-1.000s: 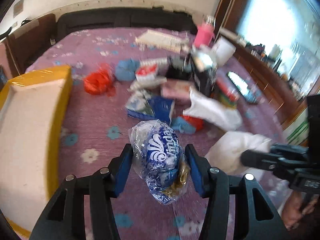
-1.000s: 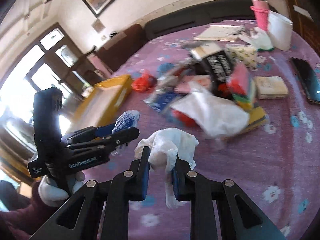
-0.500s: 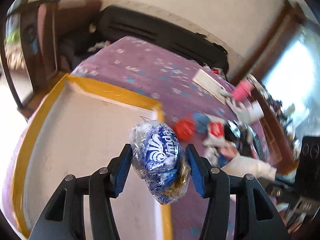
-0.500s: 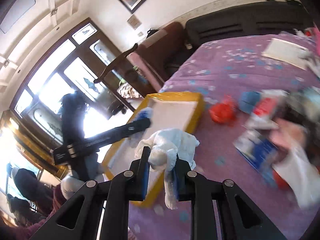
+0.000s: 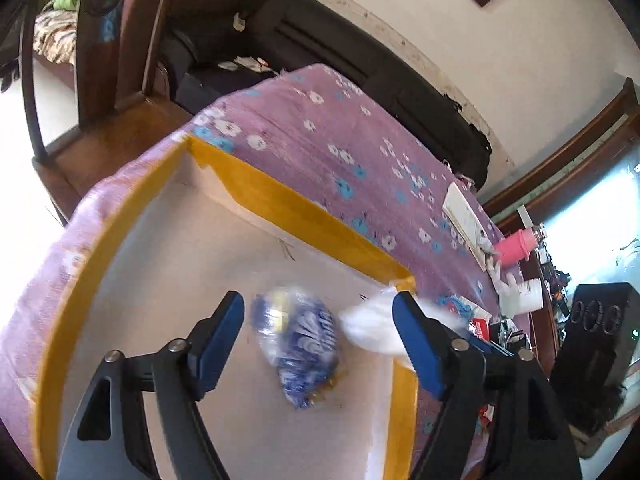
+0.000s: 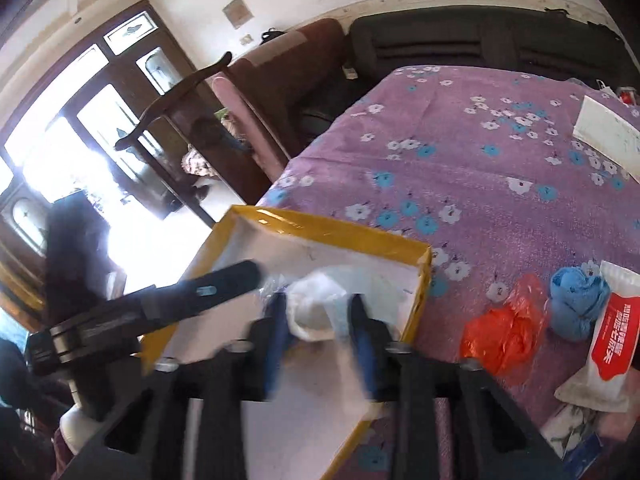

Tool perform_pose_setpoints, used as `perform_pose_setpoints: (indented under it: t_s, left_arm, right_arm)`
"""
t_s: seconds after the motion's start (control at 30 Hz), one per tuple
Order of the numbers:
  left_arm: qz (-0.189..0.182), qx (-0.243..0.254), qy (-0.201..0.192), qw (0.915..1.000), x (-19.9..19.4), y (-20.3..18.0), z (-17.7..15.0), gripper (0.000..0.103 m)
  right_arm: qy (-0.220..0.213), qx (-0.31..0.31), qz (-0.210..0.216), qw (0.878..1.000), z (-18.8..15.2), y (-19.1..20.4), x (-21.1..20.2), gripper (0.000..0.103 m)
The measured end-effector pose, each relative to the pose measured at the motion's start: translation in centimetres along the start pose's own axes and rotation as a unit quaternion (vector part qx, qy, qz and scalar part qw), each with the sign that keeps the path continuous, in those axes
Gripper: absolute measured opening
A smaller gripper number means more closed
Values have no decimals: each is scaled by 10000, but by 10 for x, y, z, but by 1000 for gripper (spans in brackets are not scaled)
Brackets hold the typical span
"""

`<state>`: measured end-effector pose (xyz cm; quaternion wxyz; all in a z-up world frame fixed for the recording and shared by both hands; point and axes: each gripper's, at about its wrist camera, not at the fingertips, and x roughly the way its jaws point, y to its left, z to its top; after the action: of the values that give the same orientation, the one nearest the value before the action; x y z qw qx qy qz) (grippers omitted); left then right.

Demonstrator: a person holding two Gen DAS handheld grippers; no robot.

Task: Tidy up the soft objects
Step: 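Carry both items to the yellow tray and open both grippers to drop them, then grasp the blue-and-white tissue pack with the left gripper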

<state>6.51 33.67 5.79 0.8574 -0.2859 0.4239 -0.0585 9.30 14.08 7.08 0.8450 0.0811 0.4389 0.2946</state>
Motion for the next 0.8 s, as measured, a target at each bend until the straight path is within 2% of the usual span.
perform_pose_setpoints:
  t_s: [0.03, 0.13, 0.2, 0.3, 0.37, 0.43, 0.47, 0.5, 0.57, 0.67, 0.8]
  left_arm:
    - [40, 15, -73, 10000, -6, 1, 0, 76]
    - [9, 43, -249, 9997, -22, -3, -4, 76]
    - [-18, 165, -366, 9992, -32, -12, -9, 77]
    - [-24, 577, -555, 9968, -49, -41, -22, 79]
    - [-102, 957, -621, 9934, -56, -70, -36, 83]
    - [-190, 1375, -614, 9884, -58, -100, -53, 88]
    - [-211, 1537, -577, 9862, -56, -113, -60, 89]
    - [-232, 1693, -513, 9840, -52, -125, -69, 89]
    - [-280, 1963, -279, 9797, -35, -151, -89, 89]
    - [-304, 2098, 161, 9771, 1, -178, -116, 89]
    - [-187, 1936, 657, 9787, 52, -200, -140, 89]
  right_arm:
    - [-38, 26, -2, 10000, 0, -3, -2, 55]
    - [-149, 34, -77, 9999, -2, -10, -19, 56]
    - [-250, 21, -204, 9995, -5, -18, -45, 57]
    - [-487, -52, -644, 9967, -12, -33, -93, 71]
    - [-801, -28, -955, 9922, -21, -45, -134, 92]
    - [-1427, 11, -1324, 9809, -39, -63, -180, 102]
    - [-1758, 100, -1513, 9727, -53, -75, -202, 103]
    - [-1893, 220, -1661, 9675, -62, -88, -216, 103]
    - [-1782, 618, -1960, 9623, -82, -119, -233, 103]
    - [-1378, 1342, -1736, 9659, -118, -170, -240, 102]
    - [-1121, 1764, -1488, 9665, -154, -205, -242, 94]
